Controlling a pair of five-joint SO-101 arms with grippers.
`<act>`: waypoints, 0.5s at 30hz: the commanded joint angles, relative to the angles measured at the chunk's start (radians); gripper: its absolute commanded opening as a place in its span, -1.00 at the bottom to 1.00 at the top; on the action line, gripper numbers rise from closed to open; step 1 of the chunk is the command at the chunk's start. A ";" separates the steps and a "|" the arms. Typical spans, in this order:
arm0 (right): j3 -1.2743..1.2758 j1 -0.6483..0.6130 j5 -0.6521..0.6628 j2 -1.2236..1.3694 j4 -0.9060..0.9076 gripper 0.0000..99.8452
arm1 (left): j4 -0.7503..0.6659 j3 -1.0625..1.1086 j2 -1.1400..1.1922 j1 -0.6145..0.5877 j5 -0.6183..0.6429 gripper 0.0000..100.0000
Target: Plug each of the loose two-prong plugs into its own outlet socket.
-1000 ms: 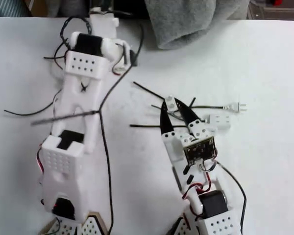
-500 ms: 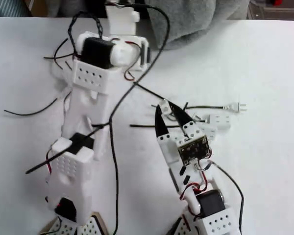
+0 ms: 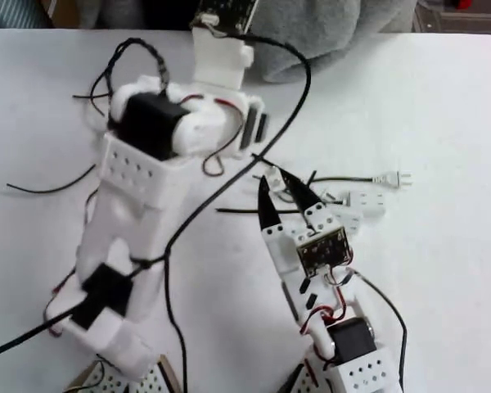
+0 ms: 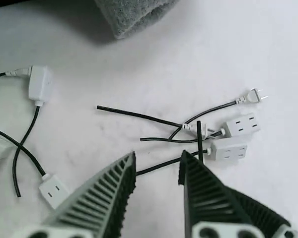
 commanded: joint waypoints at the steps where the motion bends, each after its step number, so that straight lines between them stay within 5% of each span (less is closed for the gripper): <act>1: -0.009 -0.008 0.003 0.001 -0.024 -0.96 | -0.087 0.183 -0.133 0.008 -0.064 -0.69; 7: -0.009 -0.008 0.003 0.004 -0.021 -0.96 | -0.439 0.592 -0.348 0.012 -0.071 -0.68; 15: -0.009 -0.010 0.003 0.004 -0.022 -0.96 | -1.106 1.258 -0.668 0.012 -0.072 -0.68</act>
